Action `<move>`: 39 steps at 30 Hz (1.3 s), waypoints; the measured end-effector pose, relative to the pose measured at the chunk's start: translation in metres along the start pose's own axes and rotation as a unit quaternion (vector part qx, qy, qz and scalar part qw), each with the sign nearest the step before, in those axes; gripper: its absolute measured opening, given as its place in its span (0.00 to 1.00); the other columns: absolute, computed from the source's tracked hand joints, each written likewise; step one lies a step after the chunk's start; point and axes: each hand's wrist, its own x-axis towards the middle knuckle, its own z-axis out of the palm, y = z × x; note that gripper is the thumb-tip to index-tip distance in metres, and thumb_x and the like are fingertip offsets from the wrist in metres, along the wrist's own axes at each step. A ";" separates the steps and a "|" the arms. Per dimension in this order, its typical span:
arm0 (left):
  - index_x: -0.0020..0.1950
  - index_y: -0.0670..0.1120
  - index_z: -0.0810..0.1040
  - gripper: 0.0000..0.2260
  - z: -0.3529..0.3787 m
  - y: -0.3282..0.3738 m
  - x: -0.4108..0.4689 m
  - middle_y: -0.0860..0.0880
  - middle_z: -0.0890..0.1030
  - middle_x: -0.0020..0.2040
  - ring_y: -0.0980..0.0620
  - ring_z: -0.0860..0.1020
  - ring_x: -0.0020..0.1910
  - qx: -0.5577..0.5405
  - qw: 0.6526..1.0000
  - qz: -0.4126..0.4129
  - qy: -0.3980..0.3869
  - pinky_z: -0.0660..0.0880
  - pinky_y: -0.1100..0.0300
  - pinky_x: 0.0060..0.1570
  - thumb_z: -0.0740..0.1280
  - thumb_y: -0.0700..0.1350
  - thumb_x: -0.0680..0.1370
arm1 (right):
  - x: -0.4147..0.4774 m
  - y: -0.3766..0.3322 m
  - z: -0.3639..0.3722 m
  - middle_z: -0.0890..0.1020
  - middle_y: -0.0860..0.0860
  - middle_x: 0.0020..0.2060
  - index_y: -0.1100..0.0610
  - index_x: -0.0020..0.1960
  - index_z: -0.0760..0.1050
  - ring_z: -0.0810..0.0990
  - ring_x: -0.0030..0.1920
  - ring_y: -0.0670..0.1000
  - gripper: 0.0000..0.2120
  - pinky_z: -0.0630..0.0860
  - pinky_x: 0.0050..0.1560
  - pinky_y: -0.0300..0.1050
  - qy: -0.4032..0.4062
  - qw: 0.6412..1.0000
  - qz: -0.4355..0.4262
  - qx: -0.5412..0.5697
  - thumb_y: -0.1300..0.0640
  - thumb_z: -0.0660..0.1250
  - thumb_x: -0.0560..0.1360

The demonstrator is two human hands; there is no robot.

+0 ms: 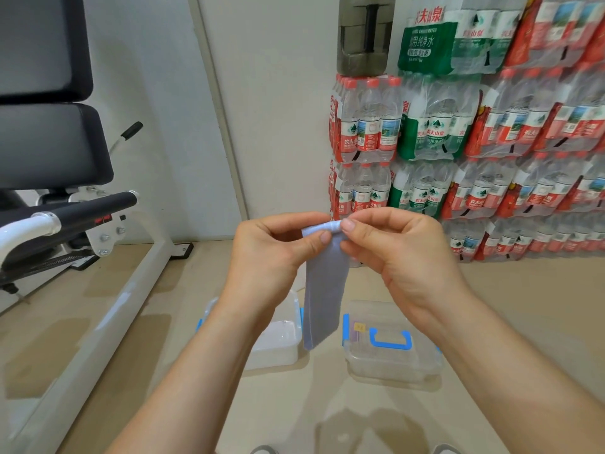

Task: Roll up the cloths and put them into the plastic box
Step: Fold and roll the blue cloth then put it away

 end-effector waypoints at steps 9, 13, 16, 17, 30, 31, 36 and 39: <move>0.51 0.44 0.84 0.09 0.008 -0.011 0.002 0.57 0.84 0.44 0.64 0.82 0.43 0.079 0.996 0.034 0.037 0.75 0.73 0.42 0.71 0.35 0.73 | -0.005 0.022 0.017 0.87 0.51 0.42 0.59 0.49 0.83 0.85 0.45 0.48 0.07 0.80 0.51 0.41 0.100 0.994 -0.009 0.036 0.65 0.71 0.72; 0.49 0.46 0.84 0.08 0.009 -0.011 0.002 0.56 0.85 0.43 0.63 0.83 0.43 0.079 0.996 0.031 0.031 0.75 0.72 0.41 0.71 0.36 0.73 | -0.002 0.020 0.016 0.86 0.51 0.38 0.58 0.47 0.83 0.84 0.42 0.47 0.06 0.81 0.48 0.41 0.103 0.994 -0.004 0.048 0.65 0.71 0.72; 0.44 0.51 0.84 0.10 0.008 -0.009 0.003 0.59 0.85 0.40 0.63 0.82 0.40 0.090 0.995 0.042 0.026 0.74 0.73 0.39 0.72 0.35 0.73 | 0.002 0.013 0.010 0.85 0.51 0.35 0.60 0.45 0.82 0.83 0.38 0.46 0.05 0.81 0.41 0.39 0.083 0.996 0.003 0.014 0.66 0.72 0.71; 0.43 0.51 0.84 0.10 0.008 -0.009 0.003 0.60 0.85 0.39 0.64 0.82 0.39 0.100 0.993 0.049 0.026 0.74 0.73 0.39 0.72 0.35 0.72 | 0.003 0.011 0.008 0.85 0.52 0.35 0.60 0.46 0.81 0.83 0.37 0.46 0.06 0.81 0.40 0.38 0.073 0.997 0.009 0.001 0.67 0.72 0.71; 0.48 0.47 0.84 0.07 0.001 -0.007 0.004 0.48 0.86 0.44 0.52 0.84 0.47 0.065 0.998 0.011 -0.006 0.79 0.62 0.47 0.73 0.39 0.71 | 0.002 0.003 0.000 0.86 0.56 0.40 0.61 0.48 0.82 0.84 0.37 0.46 0.08 0.80 0.37 0.36 0.021 0.997 -0.003 -0.069 0.68 0.73 0.70; 0.49 0.46 0.84 0.07 0.000 -0.006 0.004 0.46 0.86 0.45 0.51 0.84 0.48 0.058 0.998 -0.005 -0.012 0.80 0.60 0.48 0.73 0.41 0.72 | 0.002 0.003 0.000 0.86 0.56 0.39 0.62 0.48 0.82 0.84 0.37 0.47 0.08 0.80 0.37 0.37 0.020 0.997 -0.007 -0.072 0.68 0.73 0.70; 0.45 0.43 0.85 0.04 -0.002 -0.006 0.006 0.47 0.86 0.41 0.53 0.84 0.41 0.017 0.999 -0.035 -0.002 0.80 0.62 0.40 0.72 0.41 0.71 | 0.002 0.003 0.002 0.86 0.55 0.39 0.61 0.48 0.80 0.83 0.36 0.46 0.08 0.80 0.38 0.39 0.015 0.996 -0.017 -0.086 0.67 0.73 0.69; 0.43 0.44 0.85 0.05 -0.005 -0.007 0.008 0.43 0.86 0.42 0.47 0.84 0.44 -0.013 0.999 -0.046 0.019 0.79 0.57 0.44 0.73 0.40 0.69 | 0.000 0.002 0.003 0.85 0.53 0.37 0.61 0.48 0.79 0.83 0.37 0.46 0.06 0.81 0.37 0.40 -0.011 0.998 0.006 -0.068 0.64 0.72 0.72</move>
